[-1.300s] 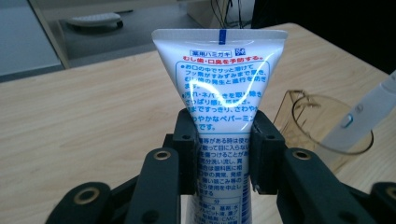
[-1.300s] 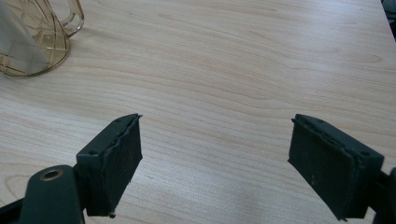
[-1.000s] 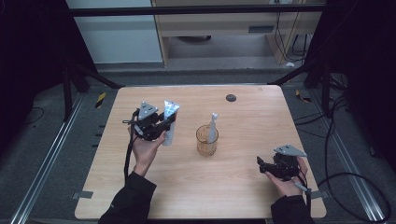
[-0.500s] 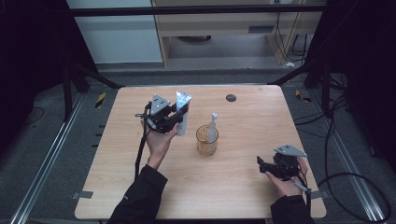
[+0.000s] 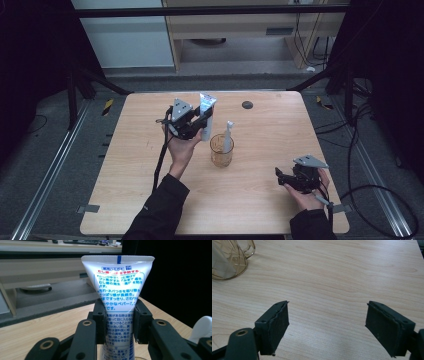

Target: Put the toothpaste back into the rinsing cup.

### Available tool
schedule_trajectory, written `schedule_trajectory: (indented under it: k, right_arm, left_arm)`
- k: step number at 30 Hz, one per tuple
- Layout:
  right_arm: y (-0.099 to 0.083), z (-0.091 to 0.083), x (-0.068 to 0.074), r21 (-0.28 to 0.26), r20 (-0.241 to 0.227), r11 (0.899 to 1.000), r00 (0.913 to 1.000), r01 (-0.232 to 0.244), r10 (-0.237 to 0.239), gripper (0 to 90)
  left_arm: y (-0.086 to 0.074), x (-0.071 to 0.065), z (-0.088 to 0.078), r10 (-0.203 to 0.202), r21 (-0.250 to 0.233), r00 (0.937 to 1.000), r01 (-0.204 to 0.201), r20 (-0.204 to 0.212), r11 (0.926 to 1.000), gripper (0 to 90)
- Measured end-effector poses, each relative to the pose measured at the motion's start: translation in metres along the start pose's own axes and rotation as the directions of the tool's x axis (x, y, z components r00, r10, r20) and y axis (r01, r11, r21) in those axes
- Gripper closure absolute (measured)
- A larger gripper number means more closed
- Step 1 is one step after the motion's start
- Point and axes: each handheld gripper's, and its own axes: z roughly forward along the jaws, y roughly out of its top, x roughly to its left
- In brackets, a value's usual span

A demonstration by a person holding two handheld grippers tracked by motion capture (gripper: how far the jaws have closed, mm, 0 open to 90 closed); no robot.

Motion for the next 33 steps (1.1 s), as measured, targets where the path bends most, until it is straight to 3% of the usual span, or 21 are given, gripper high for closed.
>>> schedule_trajectory:
  k: [20, 33]
  right_arm:
    - [-0.001, 0.001, 0.0, 0.008, -0.003, 1.0, 1.0, 0.008, -0.008, 19.3]
    - [-0.001, 0.001, 0.001, 0.017, -0.006, 1.0, 0.9999, 0.008, -0.008, 19.3]
  left_arm:
    - [-0.015, -0.019, 0.018, 0.008, -0.003, 0.9984, -0.008, 0.056, 1.0, 67.8]
    - [-0.028, -0.022, 0.025, 0.001, 0.007, 0.9974, -0.002, 0.072, 1.0, 67.8]
